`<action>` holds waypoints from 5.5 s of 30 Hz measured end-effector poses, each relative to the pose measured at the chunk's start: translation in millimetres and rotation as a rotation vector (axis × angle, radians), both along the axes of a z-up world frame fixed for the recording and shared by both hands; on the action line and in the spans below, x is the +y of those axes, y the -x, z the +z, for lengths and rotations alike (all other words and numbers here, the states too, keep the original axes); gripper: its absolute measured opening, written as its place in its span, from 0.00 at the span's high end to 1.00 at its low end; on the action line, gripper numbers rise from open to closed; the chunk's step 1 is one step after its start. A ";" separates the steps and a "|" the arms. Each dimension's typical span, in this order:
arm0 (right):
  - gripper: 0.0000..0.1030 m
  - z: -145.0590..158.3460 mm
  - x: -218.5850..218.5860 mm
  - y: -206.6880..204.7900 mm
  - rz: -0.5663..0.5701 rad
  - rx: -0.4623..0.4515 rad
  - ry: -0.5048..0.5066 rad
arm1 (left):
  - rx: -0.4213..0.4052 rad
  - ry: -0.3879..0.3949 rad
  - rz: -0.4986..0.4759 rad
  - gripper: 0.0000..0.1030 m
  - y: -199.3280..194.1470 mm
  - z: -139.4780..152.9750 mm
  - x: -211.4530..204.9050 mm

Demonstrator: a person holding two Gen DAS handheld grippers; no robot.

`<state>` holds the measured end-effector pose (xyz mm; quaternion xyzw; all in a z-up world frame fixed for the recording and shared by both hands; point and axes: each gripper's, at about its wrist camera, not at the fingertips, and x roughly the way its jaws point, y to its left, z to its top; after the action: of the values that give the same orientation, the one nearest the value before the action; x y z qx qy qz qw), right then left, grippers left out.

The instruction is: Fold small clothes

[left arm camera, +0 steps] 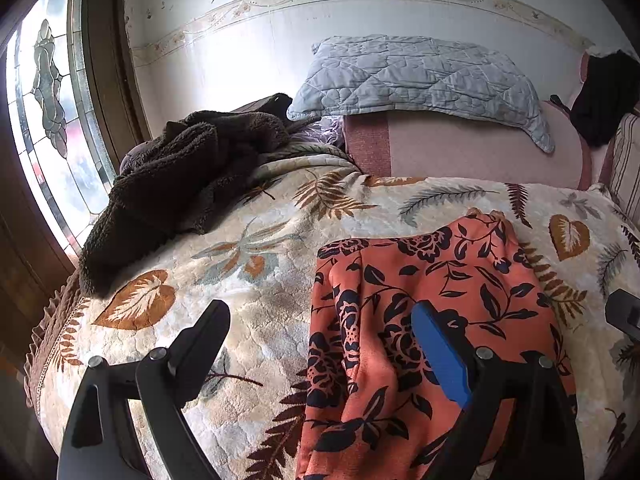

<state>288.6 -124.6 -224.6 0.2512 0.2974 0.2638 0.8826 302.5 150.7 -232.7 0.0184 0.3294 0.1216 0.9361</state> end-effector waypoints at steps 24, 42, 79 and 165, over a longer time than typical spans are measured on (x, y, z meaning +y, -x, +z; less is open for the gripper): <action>0.29 -26.4 26.1 -42.2 -0.007 0.077 0.050 | 0.265 0.099 0.083 0.10 -22.5 -58.9 56.2; 0.28 -38.3 4.0 -79.0 -0.030 0.213 -0.015 | 0.308 0.219 -0.027 0.10 -32.9 -64.5 32.6; 0.24 -97.9 -19.7 -92.3 0.130 0.492 -0.309 | 0.382 0.811 -0.130 0.18 -50.3 -92.2 33.9; 0.52 -24.2 -118.5 76.9 -0.063 0.002 0.073 | 0.189 0.717 -0.412 0.65 63.7 -6.4 -99.1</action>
<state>211.7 -243.1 -248.8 0.2283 0.2997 0.2247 0.8986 238.9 51.6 -239.1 -0.2318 0.4248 -0.1927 0.8536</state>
